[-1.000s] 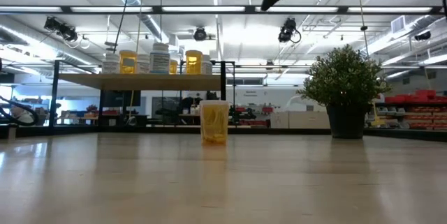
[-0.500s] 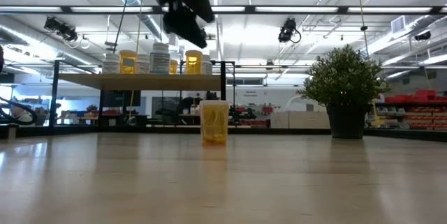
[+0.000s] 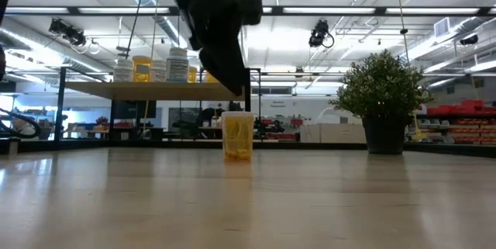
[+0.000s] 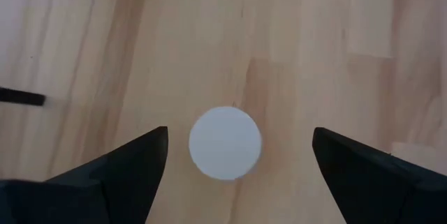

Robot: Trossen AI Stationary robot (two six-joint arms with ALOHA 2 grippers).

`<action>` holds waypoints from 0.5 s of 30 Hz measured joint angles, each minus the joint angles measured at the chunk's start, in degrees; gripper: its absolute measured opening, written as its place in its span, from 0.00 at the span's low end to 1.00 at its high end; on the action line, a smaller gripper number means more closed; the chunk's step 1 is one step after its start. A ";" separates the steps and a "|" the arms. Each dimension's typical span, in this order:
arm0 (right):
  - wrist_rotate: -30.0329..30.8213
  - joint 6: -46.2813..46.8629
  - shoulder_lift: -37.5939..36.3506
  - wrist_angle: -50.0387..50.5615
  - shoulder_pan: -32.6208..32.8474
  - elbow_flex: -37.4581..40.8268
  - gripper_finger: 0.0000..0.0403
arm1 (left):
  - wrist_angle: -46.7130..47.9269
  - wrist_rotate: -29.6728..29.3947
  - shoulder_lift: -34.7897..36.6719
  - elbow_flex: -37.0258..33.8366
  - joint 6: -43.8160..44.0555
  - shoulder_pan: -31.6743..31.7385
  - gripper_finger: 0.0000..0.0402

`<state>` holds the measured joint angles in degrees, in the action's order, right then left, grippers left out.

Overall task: Pick and place medicine bottles onto shelf by color
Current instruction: Put the orange pill bottle on the shelf

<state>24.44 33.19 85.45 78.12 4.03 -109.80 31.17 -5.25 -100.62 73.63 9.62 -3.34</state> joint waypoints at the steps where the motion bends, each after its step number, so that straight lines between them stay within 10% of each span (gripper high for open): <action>1: 0.14 0.16 0.00 0.07 0.00 0.00 0.85 | -0.37 -0.04 -0.48 0.00 -0.40 0.02 0.90; 15: 1.22 3.65 0.02 1.88 0.21 0.00 0.85 | -0.91 0.01 -3.73 -0.02 -9.29 0.03 0.90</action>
<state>25.66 36.84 85.47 80.00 4.24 -109.80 30.25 -5.23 -104.36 73.60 0.33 -3.31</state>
